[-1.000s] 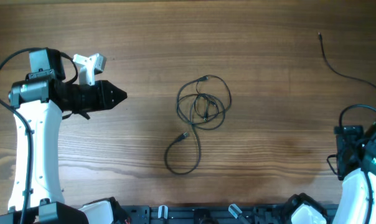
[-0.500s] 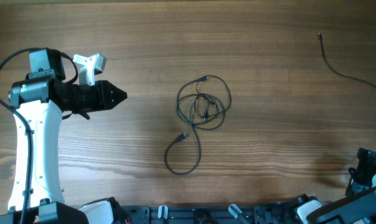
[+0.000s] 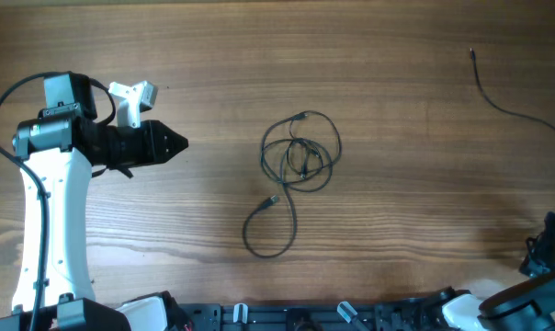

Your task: Untangle cables

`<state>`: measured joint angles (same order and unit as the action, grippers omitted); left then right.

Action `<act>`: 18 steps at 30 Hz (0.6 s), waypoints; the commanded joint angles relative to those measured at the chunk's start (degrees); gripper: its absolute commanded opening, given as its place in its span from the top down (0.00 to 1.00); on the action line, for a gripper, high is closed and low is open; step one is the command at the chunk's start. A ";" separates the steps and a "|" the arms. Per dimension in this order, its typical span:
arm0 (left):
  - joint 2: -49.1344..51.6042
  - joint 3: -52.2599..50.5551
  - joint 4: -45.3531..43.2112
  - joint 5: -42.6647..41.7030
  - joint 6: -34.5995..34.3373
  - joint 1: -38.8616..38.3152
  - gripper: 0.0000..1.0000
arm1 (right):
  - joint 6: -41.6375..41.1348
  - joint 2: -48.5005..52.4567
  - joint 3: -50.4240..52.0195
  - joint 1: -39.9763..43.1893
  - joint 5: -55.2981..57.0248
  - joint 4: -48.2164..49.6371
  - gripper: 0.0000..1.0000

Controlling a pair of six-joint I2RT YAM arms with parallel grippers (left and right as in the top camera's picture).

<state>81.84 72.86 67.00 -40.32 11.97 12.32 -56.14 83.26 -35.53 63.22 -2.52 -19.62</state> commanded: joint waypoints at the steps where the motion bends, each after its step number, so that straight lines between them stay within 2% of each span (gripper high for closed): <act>1: -0.96 0.28 0.13 -0.11 1.36 -0.22 0.82 | -2.54 2.91 1.16 0.13 -0.57 1.49 0.40; 3: -0.96 0.28 0.11 -0.11 1.33 -0.22 0.82 | -2.56 2.91 1.16 0.13 -0.59 2.45 0.80; 4: -0.96 0.28 0.11 -0.11 1.33 -0.22 0.82 | -2.56 2.91 1.16 0.13 -0.61 2.75 0.96; 7: -0.96 0.28 0.11 -0.11 1.36 -0.22 0.82 | -0.66 2.91 1.16 0.13 -3.32 4.57 0.95; 10: -0.96 0.28 0.13 -0.11 1.33 -0.22 0.82 | 4.11 2.89 0.96 0.13 -12.85 10.25 0.96; 15: -0.96 0.28 0.59 -0.11 1.33 -0.22 0.82 | 5.16 2.89 -2.34 0.11 -30.01 22.51 0.95; 18: -0.96 0.28 0.55 -0.09 1.33 -0.22 0.82 | 3.50 2.89 -6.14 -0.04 -34.47 27.89 0.95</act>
<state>81.84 72.86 67.40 -40.32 11.97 12.32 -52.80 85.58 -36.38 63.22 -25.54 4.08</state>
